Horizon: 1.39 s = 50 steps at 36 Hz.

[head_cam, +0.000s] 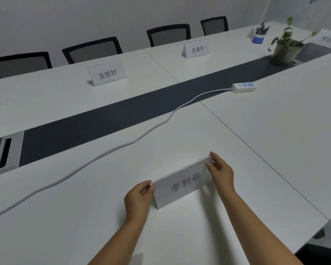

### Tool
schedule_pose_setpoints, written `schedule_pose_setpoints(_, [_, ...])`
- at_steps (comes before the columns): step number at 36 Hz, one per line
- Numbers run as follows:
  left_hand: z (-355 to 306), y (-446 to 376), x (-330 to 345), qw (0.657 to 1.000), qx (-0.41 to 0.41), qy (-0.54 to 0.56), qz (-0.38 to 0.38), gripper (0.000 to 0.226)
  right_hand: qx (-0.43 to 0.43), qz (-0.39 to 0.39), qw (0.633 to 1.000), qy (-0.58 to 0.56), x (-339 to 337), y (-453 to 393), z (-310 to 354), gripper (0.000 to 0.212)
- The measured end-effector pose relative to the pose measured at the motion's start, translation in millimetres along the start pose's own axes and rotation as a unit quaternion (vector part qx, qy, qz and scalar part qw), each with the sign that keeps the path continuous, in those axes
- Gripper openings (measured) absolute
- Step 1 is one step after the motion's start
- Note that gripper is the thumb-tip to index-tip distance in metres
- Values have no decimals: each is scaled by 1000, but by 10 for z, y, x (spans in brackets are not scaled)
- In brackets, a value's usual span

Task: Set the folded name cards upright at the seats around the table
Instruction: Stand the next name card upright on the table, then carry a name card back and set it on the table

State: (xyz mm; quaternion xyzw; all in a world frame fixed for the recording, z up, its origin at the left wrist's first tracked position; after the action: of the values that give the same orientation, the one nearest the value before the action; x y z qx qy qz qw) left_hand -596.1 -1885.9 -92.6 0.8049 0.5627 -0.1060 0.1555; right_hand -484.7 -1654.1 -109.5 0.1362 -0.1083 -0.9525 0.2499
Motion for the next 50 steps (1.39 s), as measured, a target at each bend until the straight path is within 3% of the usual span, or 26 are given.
schedule_pose_setpoints(9, [29,-18,3,1000,-6,1,15,33,-12,-3,1000,26,9,22,35,42])
schedule_pose_setpoints(12, [-15,12,-67,999,-14,16,47,48,-52,-30,995,77,-20,187,158,47])
schedule_pose_setpoints(15, [-105,105,-354,996,5,-31,79,46,-114,-37,986,115,30,514,287,44])
schedule_pose_setpoints(18, [-120,321,-871,995,33,-70,66,37,-144,33,981,126,214,934,283,40])
schedule_pose_setpoints(21, [-13,647,-1490,993,67,-99,-19,31,-153,150,962,167,540,1342,190,30])
schedule_pose_setpoints(25, [377,1119,-2032,987,28,-110,-110,40,-151,307,907,245,899,1846,-19,70])
schedule_pose_setpoints(29, [818,1396,-2121,990,-66,-65,-102,45,-62,342,890,294,907,2244,-337,97])
schedule_pose_setpoints(32, [980,1458,-2045,991,-97,-55,-78,51,6,363,891,272,914,2522,-455,56])
schedule_pose_setpoints(33, [984,1460,-2040,991,-95,-53,-84,52,11,364,893,264,929,2583,-469,48])
schedule_pose_setpoints(36, [990,1475,-2067,987,-96,-39,-120,55,31,327,904,274,964,2632,-543,61])
schedule_pose_setpoints(39, [1049,1563,-2051,980,-116,-5,-162,61,40,296,916,269,979,2626,-576,59])
schedule_pose_setpoints(42, [1087,1659,-2006,967,-109,43,-227,24,39,273,923,267,956,2640,-565,56])
schedule_pose_setpoints(50, [808,1468,-1796,973,-50,90,-208,16,6,211,939,273,767,2515,-183,54])
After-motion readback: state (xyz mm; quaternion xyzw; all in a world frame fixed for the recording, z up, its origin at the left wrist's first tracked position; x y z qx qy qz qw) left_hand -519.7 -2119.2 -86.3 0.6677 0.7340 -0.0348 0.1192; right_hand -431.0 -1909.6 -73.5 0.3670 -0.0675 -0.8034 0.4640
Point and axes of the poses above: each hand's wrist, its own y-axis away from the middle knuckle, its own x-axis out of the palm, z = x × y, the point moved 6 cm from there along -y, towards the middle knuckle, and after that the axes turned 8 degrees about x, right-handed, at the moved point
